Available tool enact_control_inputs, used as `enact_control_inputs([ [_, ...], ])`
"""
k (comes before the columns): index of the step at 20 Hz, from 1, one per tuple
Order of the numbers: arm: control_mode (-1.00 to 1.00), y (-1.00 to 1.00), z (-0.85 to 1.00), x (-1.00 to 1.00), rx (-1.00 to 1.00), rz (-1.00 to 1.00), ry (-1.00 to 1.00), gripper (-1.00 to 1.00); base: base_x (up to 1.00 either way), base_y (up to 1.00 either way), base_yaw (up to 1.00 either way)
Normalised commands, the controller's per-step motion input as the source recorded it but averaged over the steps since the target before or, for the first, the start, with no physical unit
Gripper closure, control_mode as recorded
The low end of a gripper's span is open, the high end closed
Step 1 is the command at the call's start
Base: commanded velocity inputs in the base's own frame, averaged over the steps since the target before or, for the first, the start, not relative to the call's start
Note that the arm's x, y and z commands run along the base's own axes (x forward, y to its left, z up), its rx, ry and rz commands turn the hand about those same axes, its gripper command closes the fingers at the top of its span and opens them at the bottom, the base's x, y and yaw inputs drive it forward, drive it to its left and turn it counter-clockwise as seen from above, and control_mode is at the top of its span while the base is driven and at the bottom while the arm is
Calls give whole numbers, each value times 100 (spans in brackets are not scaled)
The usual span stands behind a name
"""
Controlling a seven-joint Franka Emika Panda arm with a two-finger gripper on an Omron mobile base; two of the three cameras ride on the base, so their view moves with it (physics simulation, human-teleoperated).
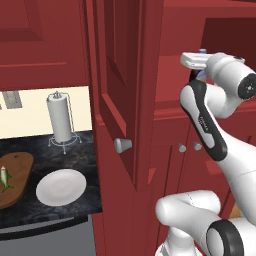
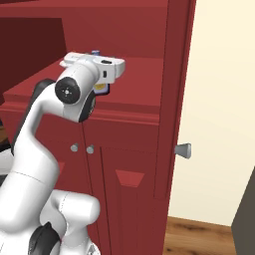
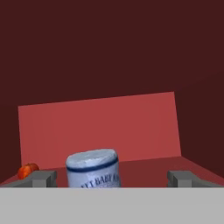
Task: Pick the fish from the plate and place it on the cutting board. Then pick the condiment bottle from the cabinet and place it next to the cutting board.
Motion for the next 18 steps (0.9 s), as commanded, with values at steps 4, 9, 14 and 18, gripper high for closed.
enact_control_inputs([
  [4,-100,0,-3,8,0,0,0,-100,0,0,0],
  [9,-100,0,-1,4,0,0,0,-100,0,0,0],
  [14,-100,-3,0,0,0,0,0,-100,0,0,0],
  [18,-100,-4,0,0,0,0,0,-100,0,0,0],
])
